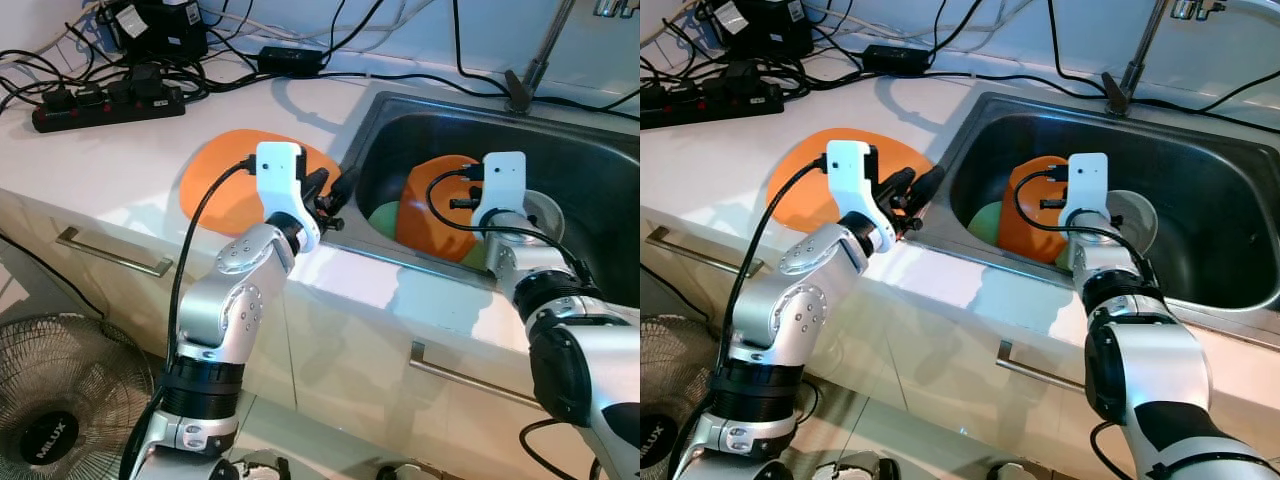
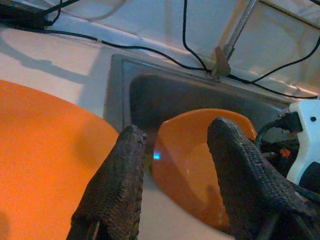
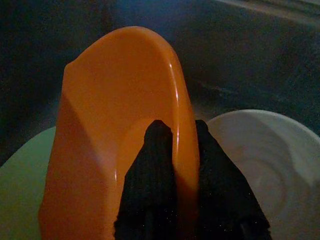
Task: Kitchen organization
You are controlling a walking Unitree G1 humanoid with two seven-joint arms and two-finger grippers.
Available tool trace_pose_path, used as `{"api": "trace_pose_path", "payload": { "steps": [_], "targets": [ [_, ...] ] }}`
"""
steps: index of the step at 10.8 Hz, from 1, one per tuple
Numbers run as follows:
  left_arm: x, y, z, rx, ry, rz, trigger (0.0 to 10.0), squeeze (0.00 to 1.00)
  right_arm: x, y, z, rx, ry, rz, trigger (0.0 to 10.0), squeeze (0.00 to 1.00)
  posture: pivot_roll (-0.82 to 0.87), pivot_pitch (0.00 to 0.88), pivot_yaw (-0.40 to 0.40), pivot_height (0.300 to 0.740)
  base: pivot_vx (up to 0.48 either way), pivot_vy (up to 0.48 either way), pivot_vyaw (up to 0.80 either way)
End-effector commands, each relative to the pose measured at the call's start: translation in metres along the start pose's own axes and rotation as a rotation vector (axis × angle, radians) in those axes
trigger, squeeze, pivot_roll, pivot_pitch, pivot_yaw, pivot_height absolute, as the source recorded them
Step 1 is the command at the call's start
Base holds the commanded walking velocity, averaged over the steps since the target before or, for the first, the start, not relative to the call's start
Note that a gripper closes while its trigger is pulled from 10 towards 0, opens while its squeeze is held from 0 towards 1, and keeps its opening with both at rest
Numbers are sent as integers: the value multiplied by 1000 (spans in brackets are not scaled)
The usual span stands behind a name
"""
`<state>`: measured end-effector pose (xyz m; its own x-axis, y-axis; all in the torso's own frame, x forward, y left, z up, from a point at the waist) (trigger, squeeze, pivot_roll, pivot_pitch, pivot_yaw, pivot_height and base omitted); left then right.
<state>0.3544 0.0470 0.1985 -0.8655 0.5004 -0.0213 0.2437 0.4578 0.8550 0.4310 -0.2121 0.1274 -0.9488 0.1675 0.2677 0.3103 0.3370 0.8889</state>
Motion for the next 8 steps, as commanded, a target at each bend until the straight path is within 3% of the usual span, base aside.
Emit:
{"api": "trace_pose_path", "payload": {
  "steps": [1, 3, 4, 7, 8],
  "targets": [
    [1, -2, -4, -10, -14, 9, 10000, 0, -1, 3, 2, -15, 12, 3, 10000, 1000, 151, 45, -6, 740, 0, 0, 0],
    [2, -3, -5, -9, -17, 13, 10000, 0, 0, 3, 3, -18, 12, 4, 10000, 949, 153, 47, -7, 740, 0, 0, 0],
    [2, -3, -5, -10, -15, 13, 10000, 0, 0, 3, 4, -13, 14, 1, 10000, 0, 153, 48, -7, 740, 0, 0, 0],
    [1, -2, -5, -23, -13, 7, 10000, 0, -1, 10, 3, -22, 1, -32, 10000, 0, 150, 46, -7, 740, 0, 0, 0],
    [1, 0, -4, -40, -6, -5, 10000, 0, 0, 28, 1, -33, -11, -114, 10000, 0, 144, 46, -5, 740, 0, 0, 0]
  ]
}}
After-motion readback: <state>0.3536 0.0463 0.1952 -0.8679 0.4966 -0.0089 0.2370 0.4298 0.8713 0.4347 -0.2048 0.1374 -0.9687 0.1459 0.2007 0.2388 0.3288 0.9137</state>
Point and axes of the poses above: a point about 5 cm out from each wrist's last joint towards the gripper, its own x axis pointing back from the gripper into the wrist, its own y axis along the axis of the wrist's last joint, z = x × y, the point moved 4 cm from there along -x, pointing out of the wrist towards the gripper, and after that the axes turned 14 degrees about x, right-handed, at the moved point
